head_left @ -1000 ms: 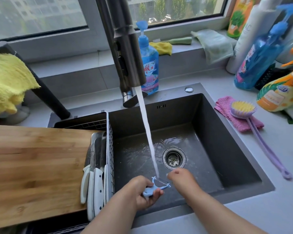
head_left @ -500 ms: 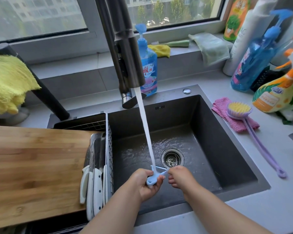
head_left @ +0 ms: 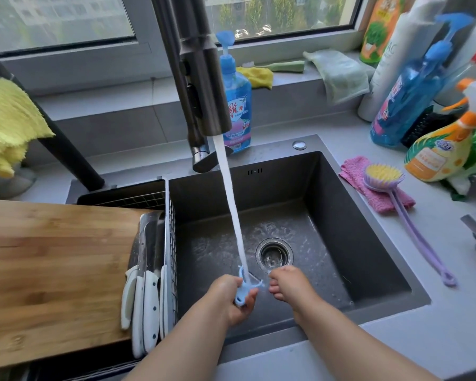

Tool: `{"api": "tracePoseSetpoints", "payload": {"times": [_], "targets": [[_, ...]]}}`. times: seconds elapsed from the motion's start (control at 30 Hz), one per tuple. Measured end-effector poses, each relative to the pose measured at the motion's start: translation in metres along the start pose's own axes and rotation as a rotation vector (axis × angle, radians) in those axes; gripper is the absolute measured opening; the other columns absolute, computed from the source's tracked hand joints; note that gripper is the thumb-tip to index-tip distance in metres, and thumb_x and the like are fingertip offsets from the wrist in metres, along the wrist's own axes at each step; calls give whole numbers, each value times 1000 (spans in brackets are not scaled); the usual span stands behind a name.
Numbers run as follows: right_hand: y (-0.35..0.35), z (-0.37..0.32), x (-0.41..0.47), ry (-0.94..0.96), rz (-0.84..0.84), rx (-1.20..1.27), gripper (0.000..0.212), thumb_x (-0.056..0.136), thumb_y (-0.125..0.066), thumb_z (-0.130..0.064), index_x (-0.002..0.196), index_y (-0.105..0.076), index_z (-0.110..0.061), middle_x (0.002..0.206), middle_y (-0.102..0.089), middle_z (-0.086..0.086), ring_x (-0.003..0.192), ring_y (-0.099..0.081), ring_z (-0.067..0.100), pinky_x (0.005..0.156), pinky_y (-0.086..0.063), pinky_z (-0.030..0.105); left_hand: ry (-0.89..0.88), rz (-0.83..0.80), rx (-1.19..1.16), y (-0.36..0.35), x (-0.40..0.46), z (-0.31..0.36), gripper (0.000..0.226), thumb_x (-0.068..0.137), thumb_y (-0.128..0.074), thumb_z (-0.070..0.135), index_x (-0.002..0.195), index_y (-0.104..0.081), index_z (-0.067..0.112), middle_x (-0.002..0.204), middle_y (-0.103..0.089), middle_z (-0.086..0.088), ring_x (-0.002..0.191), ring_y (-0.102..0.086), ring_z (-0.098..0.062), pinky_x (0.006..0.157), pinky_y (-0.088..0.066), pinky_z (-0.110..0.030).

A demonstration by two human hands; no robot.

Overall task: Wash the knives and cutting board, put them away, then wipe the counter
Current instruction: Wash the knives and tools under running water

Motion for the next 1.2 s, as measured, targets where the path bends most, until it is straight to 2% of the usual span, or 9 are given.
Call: {"api": "tracePoseSetpoints", "payload": {"times": [0.1,0.23,0.43,0.6,0.7,0.8,0.87,0.97,1.2], "targets": [[0,0,0,1,10,-2,30,84,-48,-3,62,-37,-19,44,-35,-5,39,-31,9,38,-23,19,-194,129,433,2,-1,-5,23,93,-38,2,79,-55,10,58,-40,-5,42,-32,-13,39,-24,-12],[-1,-2,-2,2,14,12,33,85,-46,0,60,-36,-19,43,-33,-5,36,-29,8,36,-21,16,-482,82,783,2,-6,-8,28,80,-56,-9,77,-64,17,51,-50,3,45,-40,-10,41,-30,-16],[-1,-2,0,-8,15,-6,34,85,-47,0,59,-34,-19,47,-31,-2,32,-30,6,33,-23,15,-620,168,839,10,-11,0,42,73,-69,-5,112,-67,10,83,-69,-1,68,-60,-12,58,-42,-17],[-3,-1,-2,-34,11,3,27,86,-49,-1,66,-39,-16,53,-35,1,40,-34,10,36,-26,15,-618,149,811,17,-13,4,44,76,-74,-1,117,-63,9,91,-71,-6,56,-53,-6,51,-41,-18],[-5,-3,-6,-44,-18,4,25,86,-50,-1,67,-43,-16,52,-38,0,39,-35,10,37,-27,15,-652,176,799,20,-15,6,44,74,-78,5,116,-65,10,94,-72,-9,67,-60,-11,60,-49,-23],[-9,-5,-7,-79,-52,34,24,86,-46,3,71,-41,-15,55,-33,3,43,-30,12,40,-22,14,-706,183,758,23,-17,9,42,77,-77,9,118,-64,12,98,-69,-13,67,-59,-12,51,-47,-20],[-12,-6,-7,-102,-83,39,28,86,-44,5,68,-38,-16,52,-28,1,39,-24,9,39,-17,13,-740,199,762,23,-22,12,37,84,-71,11,120,-64,14,101,-68,-10,69,-60,-12,52,-50,-20],[-15,-8,-10,-93,-116,-17,30,88,-44,4,66,-38,-16,48,-29,-1,33,-23,7,36,-16,12,-783,262,814,24,-31,16,40,86,-62,12,125,-62,18,107,-68,-2,91,-66,-17,74,-56,-31],[-14,-3,-10,63,-121,-142,30,89,-50,-1,64,-44,-15,46,-39,-4,37,-34,7,35,-24,15,-950,303,855,24,-61,21,40,85,-55,6,115,-60,32,92,-63,11,80,-61,-8,62,-47,-20]]}}
Point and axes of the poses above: each hand's wrist, its own x-axis towards the middle knuckle, its own y-axis out of the back of the hand, z = x × y, the point moved 2 cm from there along x, towards the middle knuckle
